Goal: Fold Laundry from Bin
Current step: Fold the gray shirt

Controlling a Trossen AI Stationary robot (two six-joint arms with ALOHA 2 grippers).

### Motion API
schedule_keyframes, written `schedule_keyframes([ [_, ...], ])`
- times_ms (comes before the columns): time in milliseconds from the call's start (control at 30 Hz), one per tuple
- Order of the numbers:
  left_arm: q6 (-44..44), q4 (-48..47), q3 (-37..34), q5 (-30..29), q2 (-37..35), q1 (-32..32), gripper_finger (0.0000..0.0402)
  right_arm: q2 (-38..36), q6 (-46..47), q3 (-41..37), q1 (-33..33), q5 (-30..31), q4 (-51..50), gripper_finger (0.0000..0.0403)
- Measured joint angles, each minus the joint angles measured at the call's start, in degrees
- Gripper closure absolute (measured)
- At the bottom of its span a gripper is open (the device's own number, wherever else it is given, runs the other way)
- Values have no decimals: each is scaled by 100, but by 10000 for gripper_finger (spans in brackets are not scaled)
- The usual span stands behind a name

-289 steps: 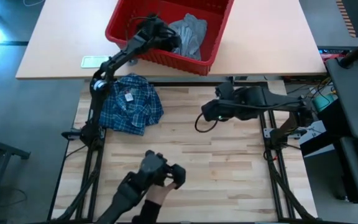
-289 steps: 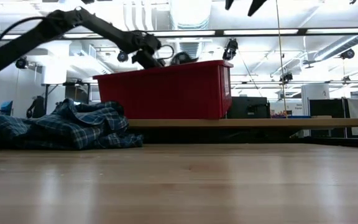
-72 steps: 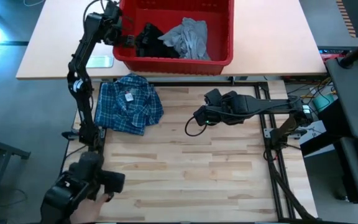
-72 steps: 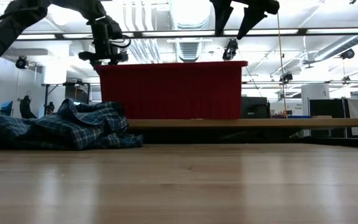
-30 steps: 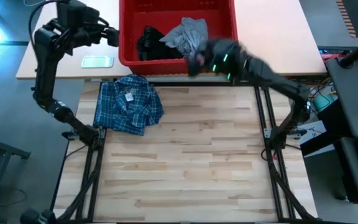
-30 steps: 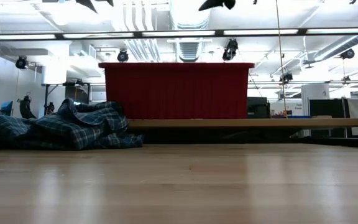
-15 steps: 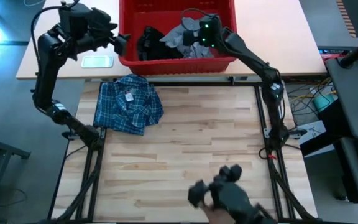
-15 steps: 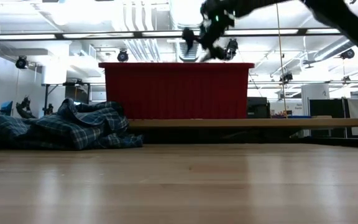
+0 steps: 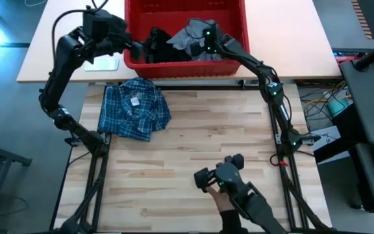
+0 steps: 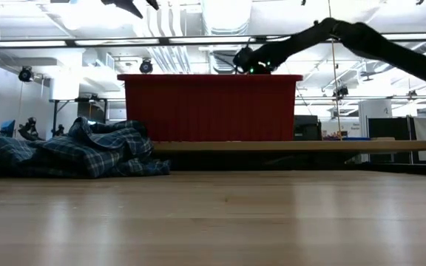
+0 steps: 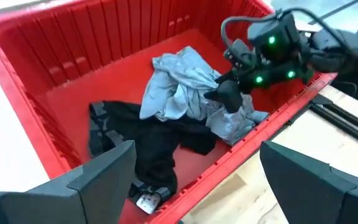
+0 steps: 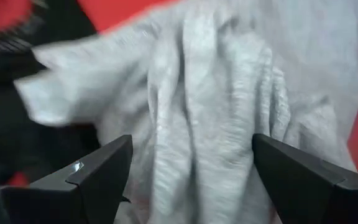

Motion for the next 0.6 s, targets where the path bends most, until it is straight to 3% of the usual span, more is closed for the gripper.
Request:
schedule_keyframes([
  [200,-571,492,-285,2,33,-2,75,256,-240,17,-37,75,-239,86],
  [300,-670,652,-311,0,33,-2,75,312,-262,15,-38,96,-351,118],
  [400,-740,788,-282,0,33,-2,75,312,-250,15,-34,105,-315,183],
  [600,-570,1317,-267,-5,-21,-148,75,213,-601,9,-22,87,151,366],
])
